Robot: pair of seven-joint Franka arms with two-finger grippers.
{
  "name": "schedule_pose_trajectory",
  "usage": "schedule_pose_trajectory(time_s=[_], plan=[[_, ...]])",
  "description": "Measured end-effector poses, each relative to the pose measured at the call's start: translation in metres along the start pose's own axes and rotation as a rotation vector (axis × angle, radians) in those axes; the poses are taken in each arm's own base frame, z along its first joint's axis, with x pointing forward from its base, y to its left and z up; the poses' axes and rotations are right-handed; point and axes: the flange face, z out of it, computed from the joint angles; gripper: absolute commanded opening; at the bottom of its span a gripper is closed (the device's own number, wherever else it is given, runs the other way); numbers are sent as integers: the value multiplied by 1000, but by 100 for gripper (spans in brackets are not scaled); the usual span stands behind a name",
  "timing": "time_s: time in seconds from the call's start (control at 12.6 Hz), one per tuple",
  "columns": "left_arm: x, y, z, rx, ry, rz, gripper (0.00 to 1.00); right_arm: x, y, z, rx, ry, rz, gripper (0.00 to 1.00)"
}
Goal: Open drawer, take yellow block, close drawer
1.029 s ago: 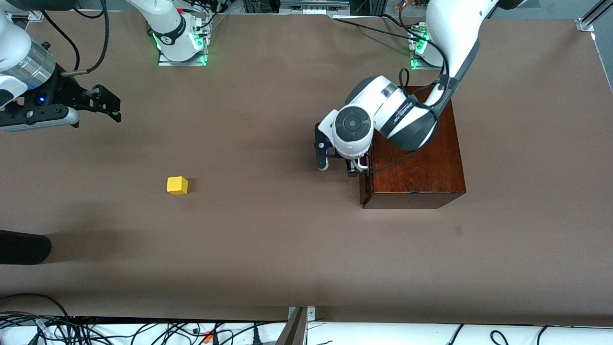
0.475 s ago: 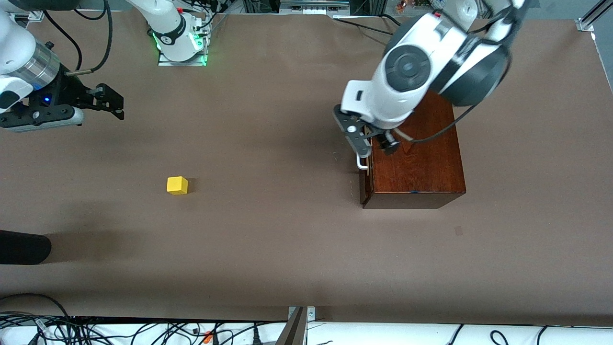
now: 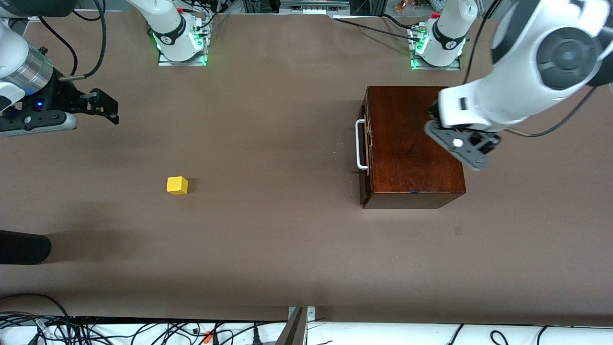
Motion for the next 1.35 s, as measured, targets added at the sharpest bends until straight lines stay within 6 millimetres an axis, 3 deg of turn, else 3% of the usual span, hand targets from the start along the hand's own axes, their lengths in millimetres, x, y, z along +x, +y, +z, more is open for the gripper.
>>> schedule_pose_trajectory(time_s=[0.16,0.4,0.55,1.35], plan=[[-35,-26,-14,11,56,-175,100,2,1,0,0,6,2,100],[-87,-47,-23,24,125,-465,100,3,1,-2,-1,18,2,100],[-104,-54,-19,22,131,-531,100,4,1,-3,-1,22,2,100],[-104,-65,-3,12,108,-572,100,7,6,0,-2,32,10,100]])
